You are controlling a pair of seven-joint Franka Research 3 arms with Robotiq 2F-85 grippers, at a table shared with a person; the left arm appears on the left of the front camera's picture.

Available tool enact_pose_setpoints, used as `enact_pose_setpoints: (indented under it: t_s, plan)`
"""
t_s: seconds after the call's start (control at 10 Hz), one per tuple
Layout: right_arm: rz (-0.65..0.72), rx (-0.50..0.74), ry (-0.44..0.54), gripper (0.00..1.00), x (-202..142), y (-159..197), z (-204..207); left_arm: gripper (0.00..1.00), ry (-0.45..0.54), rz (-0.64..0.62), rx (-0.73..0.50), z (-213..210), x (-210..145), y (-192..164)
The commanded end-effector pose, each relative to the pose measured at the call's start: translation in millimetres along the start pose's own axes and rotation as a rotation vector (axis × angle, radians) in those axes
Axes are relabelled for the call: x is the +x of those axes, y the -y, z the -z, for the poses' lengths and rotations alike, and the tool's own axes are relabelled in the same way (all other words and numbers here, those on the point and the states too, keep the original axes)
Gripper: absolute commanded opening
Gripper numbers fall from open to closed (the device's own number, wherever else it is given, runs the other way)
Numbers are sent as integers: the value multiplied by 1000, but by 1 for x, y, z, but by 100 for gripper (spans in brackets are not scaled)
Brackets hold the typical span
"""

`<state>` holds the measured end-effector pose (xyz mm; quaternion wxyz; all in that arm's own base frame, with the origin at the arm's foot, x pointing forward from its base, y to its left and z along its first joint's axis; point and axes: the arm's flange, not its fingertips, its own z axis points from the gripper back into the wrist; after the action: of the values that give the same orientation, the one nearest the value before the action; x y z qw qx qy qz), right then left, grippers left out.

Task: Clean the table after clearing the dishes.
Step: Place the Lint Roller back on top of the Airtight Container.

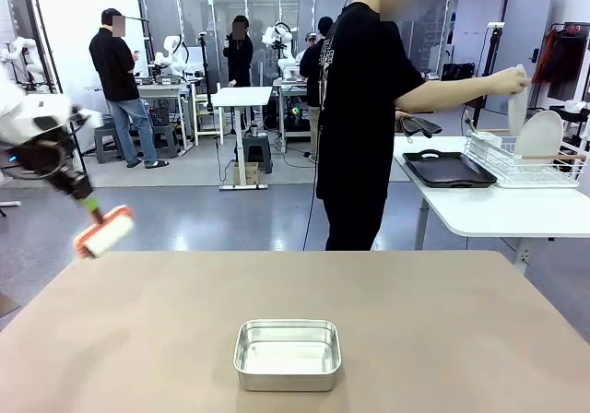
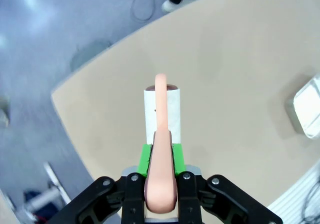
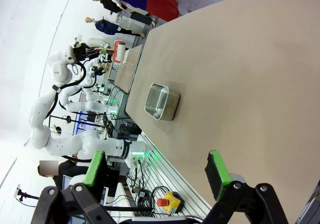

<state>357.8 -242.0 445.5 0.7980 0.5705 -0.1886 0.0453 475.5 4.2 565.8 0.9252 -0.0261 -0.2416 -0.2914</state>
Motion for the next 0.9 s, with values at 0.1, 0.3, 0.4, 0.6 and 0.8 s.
enact_pose_setpoints:
  t_s: [0.1,0.3,0.4,0.6,0.8]
  plan:
    - [2,-8,8,100,-1,-4,1,21,34,469,-79,-22,53,96]
    - [2,-8,8,100,-1,-4,1,21,32,717,-142,-27,72,179]
    - [2,-8,8,100,-1,-4,1,21,15,815,-155,-20,77,207]
    - [2,-8,8,100,-1,-4,1,21,37,954,-147,-4,88,250]
    - [2,-8,8,100,-1,-4,1,21,11,1014,-134,23,102,286]
